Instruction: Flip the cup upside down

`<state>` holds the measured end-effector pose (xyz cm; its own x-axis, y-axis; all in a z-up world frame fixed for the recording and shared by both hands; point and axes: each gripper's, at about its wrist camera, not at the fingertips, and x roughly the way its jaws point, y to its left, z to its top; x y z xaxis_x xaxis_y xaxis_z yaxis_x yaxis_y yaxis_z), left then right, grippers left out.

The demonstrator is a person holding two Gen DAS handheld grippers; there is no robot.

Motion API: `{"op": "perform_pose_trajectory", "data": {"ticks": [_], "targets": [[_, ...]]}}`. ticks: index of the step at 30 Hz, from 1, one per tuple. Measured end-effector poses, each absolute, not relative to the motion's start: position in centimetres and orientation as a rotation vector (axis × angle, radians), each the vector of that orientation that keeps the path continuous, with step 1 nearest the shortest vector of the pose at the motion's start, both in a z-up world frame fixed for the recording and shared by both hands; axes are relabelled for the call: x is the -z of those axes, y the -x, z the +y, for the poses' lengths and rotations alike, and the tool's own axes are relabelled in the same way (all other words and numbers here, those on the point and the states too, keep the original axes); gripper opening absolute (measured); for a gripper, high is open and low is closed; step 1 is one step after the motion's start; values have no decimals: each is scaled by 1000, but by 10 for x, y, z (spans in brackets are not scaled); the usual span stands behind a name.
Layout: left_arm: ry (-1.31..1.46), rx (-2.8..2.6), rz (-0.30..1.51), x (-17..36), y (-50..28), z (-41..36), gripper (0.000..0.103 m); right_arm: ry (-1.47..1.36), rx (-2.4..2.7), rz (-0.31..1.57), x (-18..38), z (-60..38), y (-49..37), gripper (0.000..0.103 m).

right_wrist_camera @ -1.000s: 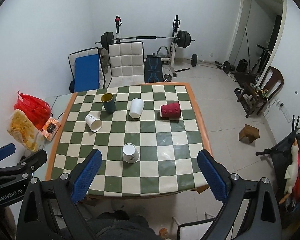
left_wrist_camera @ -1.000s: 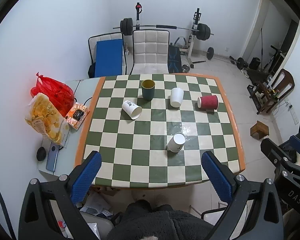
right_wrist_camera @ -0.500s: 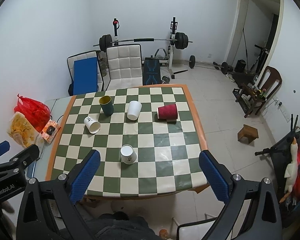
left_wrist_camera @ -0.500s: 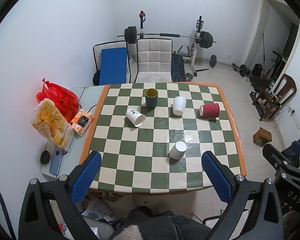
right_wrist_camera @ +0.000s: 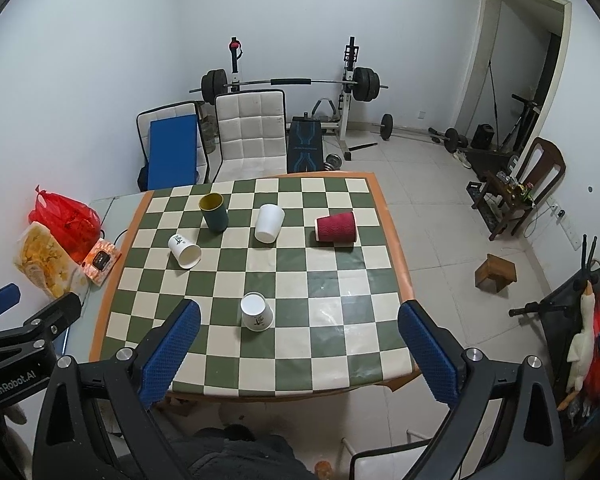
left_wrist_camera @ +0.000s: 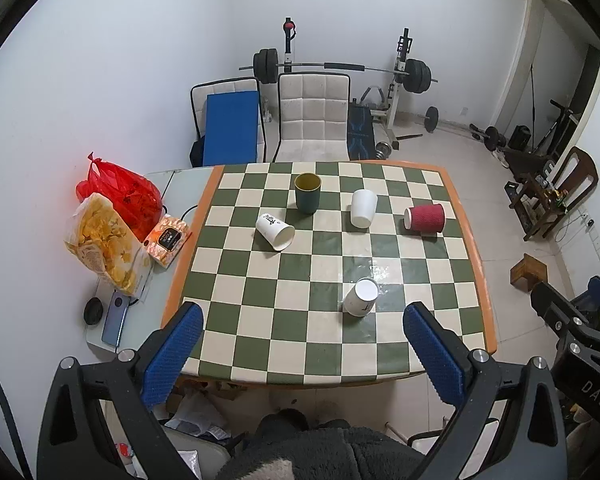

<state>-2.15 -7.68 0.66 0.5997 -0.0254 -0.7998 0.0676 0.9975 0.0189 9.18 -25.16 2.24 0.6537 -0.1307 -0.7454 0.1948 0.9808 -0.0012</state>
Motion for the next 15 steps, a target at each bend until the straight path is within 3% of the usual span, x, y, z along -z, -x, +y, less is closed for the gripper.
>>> {"op": "perform_pose_trajectory", "data": {"ticks": [15], "targets": [[-49,46,926,-7,20,-76,103,-60,169,843,-21,-249,-101,101]]}}
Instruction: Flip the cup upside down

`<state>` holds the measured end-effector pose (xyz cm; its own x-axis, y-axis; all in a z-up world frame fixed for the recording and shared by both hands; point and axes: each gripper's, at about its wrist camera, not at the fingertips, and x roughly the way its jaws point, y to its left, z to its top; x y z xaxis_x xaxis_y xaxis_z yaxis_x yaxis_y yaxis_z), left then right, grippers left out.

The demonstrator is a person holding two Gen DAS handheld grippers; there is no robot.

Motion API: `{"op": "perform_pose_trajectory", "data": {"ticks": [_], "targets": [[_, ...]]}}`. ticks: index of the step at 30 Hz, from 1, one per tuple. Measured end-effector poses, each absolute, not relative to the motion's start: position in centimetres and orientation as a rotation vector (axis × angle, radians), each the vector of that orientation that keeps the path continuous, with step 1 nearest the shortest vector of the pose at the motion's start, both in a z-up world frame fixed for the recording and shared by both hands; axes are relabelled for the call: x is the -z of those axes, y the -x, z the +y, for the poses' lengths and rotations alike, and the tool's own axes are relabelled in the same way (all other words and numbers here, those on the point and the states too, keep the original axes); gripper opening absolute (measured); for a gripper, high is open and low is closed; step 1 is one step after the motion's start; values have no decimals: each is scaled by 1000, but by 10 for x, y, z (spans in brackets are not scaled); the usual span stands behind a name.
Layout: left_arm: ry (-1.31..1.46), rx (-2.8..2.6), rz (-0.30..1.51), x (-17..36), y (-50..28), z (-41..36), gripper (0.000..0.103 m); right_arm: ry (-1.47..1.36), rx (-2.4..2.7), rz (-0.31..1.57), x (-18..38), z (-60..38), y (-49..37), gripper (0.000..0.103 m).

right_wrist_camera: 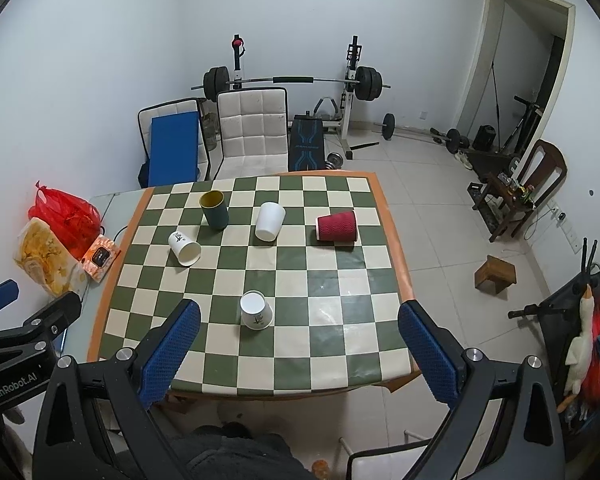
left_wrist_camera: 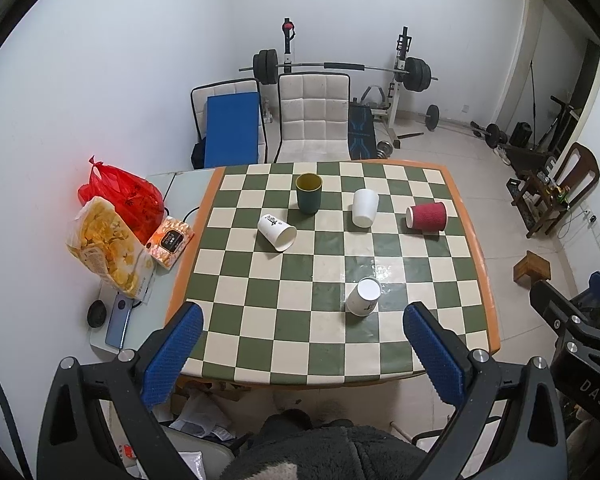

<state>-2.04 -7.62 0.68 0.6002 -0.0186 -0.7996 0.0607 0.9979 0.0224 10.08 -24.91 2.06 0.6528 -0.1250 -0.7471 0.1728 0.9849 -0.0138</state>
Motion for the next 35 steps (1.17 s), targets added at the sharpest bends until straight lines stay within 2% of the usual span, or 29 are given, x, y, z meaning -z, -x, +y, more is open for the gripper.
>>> {"op": "perform_pose_trajectory", "data": {"ticks": [35], "targets": [[-56,53,921,-11,24,-58,103,-56,135,850,-20,-248,-94,101]]}}
